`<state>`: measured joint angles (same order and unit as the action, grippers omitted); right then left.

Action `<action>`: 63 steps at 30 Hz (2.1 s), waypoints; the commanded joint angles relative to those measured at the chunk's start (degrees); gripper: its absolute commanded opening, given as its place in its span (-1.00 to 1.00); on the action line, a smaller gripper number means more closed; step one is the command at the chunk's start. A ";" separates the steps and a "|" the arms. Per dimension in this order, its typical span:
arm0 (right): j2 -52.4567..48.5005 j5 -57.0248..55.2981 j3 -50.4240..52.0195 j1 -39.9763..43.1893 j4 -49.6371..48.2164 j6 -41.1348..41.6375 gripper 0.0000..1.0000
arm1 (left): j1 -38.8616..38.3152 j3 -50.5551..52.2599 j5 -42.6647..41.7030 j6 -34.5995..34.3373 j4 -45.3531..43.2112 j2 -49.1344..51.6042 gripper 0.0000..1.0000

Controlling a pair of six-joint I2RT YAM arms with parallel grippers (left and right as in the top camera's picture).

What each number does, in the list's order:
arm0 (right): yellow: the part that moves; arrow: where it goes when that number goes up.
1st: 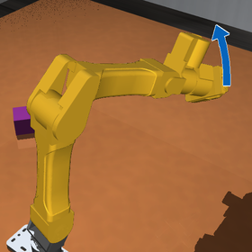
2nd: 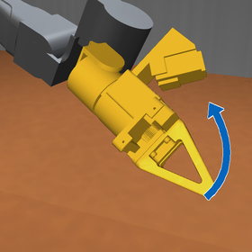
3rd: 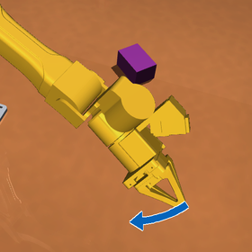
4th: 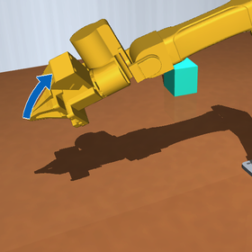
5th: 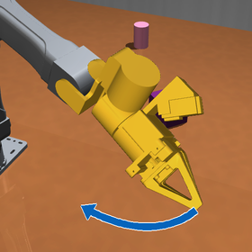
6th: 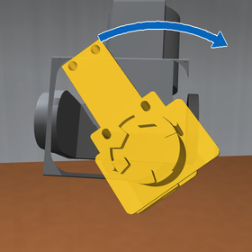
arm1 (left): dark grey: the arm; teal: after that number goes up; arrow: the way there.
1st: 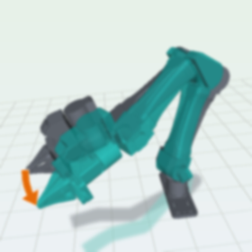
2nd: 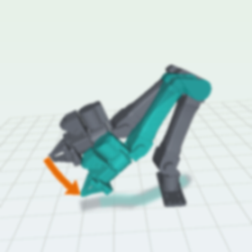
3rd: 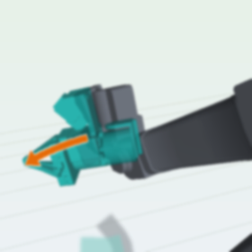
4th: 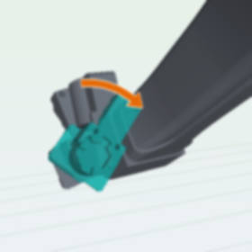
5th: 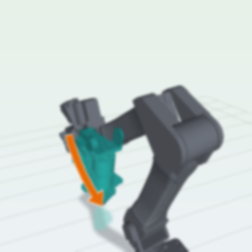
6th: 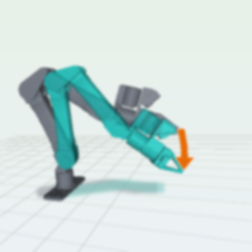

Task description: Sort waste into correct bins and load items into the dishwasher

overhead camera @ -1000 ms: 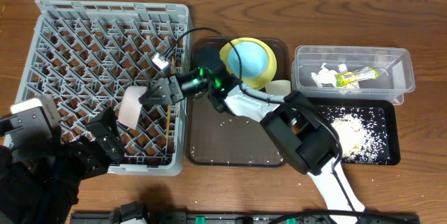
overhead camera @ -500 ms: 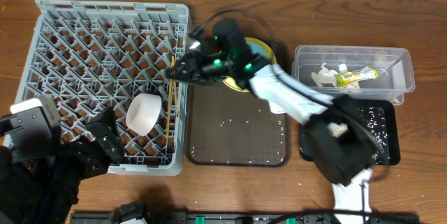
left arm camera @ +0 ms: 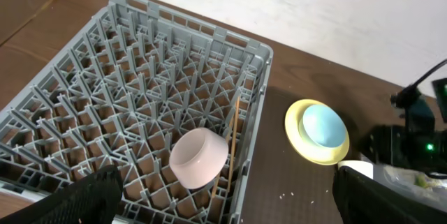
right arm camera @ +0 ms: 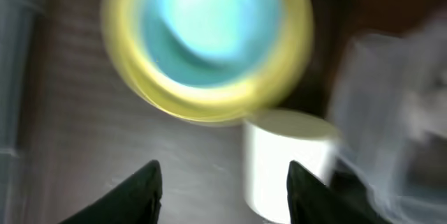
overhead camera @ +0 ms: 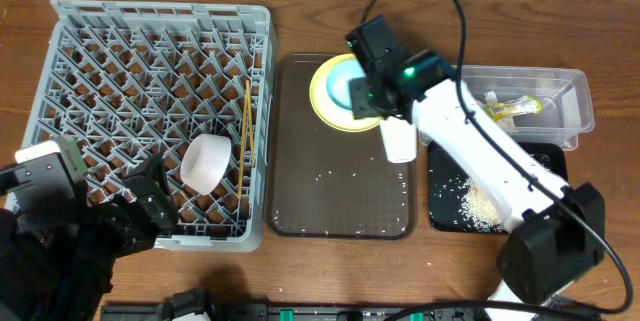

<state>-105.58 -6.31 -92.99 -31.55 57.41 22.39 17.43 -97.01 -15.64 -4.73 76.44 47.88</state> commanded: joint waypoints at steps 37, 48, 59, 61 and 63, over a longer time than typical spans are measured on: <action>-1.55 1.42 24.17 -14.80 -12.70 -4.83 0.15 | 0.13 -0.28 0.52 -0.50 -0.22 0.02 0.93; 4.92 1.97 23.89 -16.37 -9.84 -2.56 -0.22 | 0.13 -0.28 0.52 -0.50 -0.22 0.02 0.93; 12.76 0.59 23.87 -16.37 -10.88 -4.33 0.11 | 0.13 -0.26 0.52 -0.50 -0.22 0.02 0.93; 14.60 0.87 23.87 -16.48 -13.42 -5.95 0.13 | 0.13 -0.28 0.52 -0.50 -0.22 0.02 0.93; 16.37 0.98 23.87 -16.52 -17.38 -6.64 0.12 | 0.13 -0.28 0.52 -0.50 -0.22 0.02 0.93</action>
<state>-92.47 -4.75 -68.84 -48.03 42.59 17.78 17.43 -97.01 -15.59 -4.73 76.42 47.88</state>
